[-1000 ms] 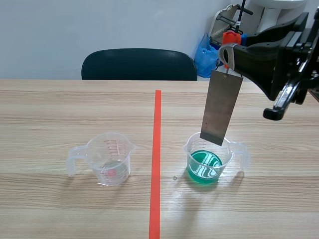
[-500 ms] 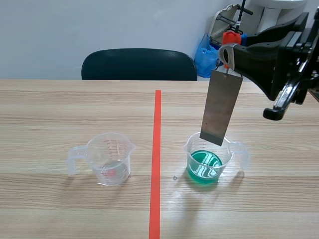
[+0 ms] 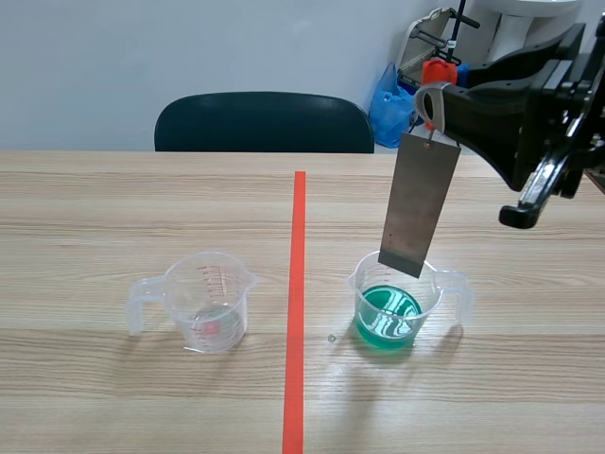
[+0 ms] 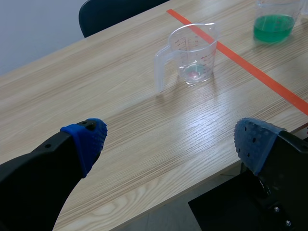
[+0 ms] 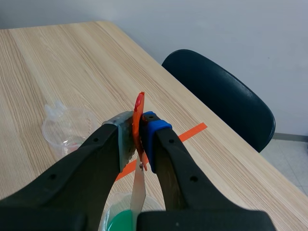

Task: Do the redox reaction experiment

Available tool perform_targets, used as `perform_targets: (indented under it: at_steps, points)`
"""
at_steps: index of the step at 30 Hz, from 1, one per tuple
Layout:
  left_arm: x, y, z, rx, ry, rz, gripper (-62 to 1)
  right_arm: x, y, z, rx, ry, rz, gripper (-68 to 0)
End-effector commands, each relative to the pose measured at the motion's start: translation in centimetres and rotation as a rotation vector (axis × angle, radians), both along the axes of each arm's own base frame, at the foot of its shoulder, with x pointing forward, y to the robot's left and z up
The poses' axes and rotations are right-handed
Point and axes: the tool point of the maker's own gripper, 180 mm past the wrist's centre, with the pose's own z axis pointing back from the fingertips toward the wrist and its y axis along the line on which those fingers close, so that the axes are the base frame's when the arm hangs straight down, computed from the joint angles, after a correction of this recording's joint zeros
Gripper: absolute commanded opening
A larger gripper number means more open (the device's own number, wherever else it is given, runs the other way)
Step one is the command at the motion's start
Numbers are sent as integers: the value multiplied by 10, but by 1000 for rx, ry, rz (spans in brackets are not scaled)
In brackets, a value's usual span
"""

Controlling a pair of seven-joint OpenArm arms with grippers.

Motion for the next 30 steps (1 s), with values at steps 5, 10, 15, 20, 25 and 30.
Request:
perform_targets:
  at_steps: [5,10,15,20,25,30]
  points:
    - [4,-4,7,-18,-31,-1,-45,0,0,11,7,-34,7,-669]
    - [4,-4,7,-21,-30,-2,-38,0,0,11,7,-34,7,-669]
    - [4,-4,7,-21,-30,-2,14,0,0,11,7,-34,7,-669]
    - [4,-4,7,-20,-28,-2,14,0,0,11,7,-34,7,-669]
    - [4,-4,6,-19,-27,-1,14,0,0,11,7,-34,7,-669]
    - [4,-4,6,-20,-27,-1,14,0,0,11,7,-34,7,-669]
